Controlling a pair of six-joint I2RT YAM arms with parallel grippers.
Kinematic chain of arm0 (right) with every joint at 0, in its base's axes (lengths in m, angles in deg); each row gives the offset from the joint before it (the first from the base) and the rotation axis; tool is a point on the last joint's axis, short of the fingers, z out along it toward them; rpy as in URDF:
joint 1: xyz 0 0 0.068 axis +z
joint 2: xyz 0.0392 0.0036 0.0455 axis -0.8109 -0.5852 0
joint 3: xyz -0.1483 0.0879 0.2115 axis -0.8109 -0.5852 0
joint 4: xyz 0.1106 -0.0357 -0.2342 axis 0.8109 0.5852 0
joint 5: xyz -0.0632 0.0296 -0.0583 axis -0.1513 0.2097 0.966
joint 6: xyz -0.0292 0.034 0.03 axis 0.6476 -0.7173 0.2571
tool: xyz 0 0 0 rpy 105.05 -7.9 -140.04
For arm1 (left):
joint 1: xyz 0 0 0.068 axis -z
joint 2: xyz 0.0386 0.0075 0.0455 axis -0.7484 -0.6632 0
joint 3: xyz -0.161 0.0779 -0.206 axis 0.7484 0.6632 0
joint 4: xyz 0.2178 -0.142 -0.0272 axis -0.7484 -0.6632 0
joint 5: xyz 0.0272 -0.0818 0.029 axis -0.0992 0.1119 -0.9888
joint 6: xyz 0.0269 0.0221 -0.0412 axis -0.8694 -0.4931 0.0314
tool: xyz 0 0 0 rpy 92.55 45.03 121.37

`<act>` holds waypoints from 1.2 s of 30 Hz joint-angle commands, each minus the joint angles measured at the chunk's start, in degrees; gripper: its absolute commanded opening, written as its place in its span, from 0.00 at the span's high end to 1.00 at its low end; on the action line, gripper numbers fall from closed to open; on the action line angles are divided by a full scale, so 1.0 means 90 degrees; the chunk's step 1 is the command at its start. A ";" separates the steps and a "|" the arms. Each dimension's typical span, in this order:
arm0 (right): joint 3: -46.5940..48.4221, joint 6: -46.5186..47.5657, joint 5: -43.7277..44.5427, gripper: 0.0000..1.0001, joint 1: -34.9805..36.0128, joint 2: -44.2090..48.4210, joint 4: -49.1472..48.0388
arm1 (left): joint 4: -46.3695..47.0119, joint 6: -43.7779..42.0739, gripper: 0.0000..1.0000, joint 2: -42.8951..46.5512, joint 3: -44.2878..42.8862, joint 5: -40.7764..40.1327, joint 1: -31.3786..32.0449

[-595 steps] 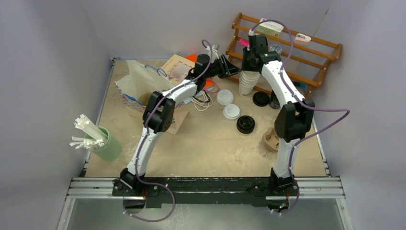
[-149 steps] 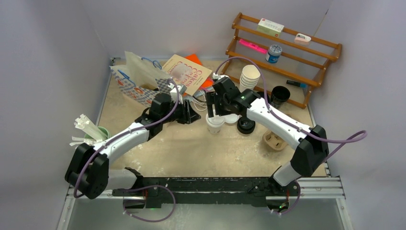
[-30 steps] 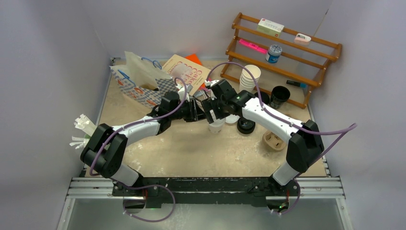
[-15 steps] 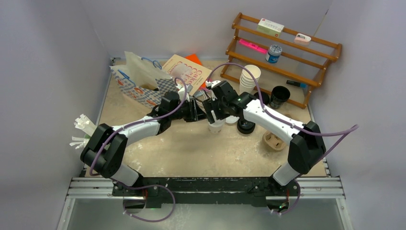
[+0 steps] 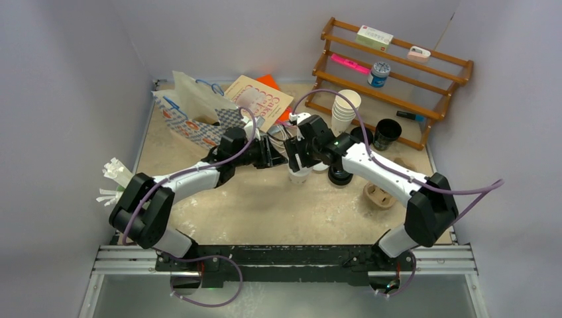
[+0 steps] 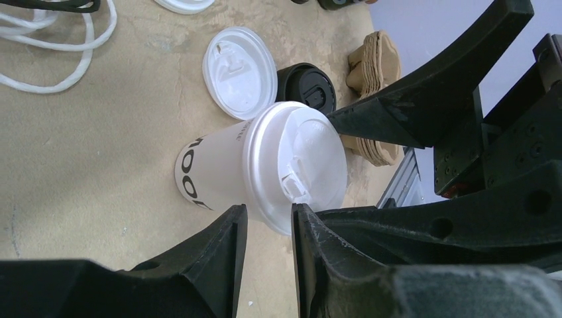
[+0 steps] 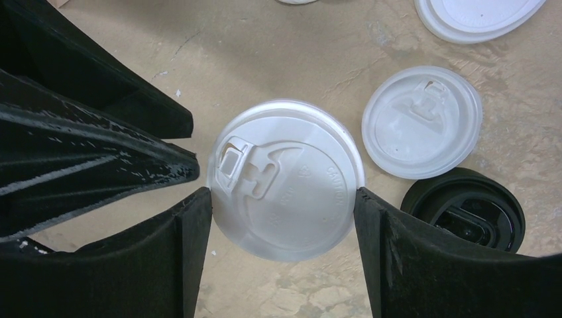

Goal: Pack the takeout coffee

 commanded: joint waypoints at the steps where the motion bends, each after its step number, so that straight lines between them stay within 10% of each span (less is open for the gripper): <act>1: -0.0298 -0.0138 -0.0232 0.24 0.0016 0.0081 0.0326 | 0.0416 0.0211 0.66 0.0294 0.0196 0.0118 -0.0138; 23: 0.0824 -0.0293 -0.0155 0.02 0.0016 0.0129 0.0630 | 0.0382 0.0102 0.67 -0.0013 0.0056 0.0277 -0.0056; 36: 0.0196 -0.1742 -0.0513 0.41 -0.0880 0.0585 0.0782 | 0.0351 0.0071 0.68 -0.0048 0.0041 0.0381 -0.0057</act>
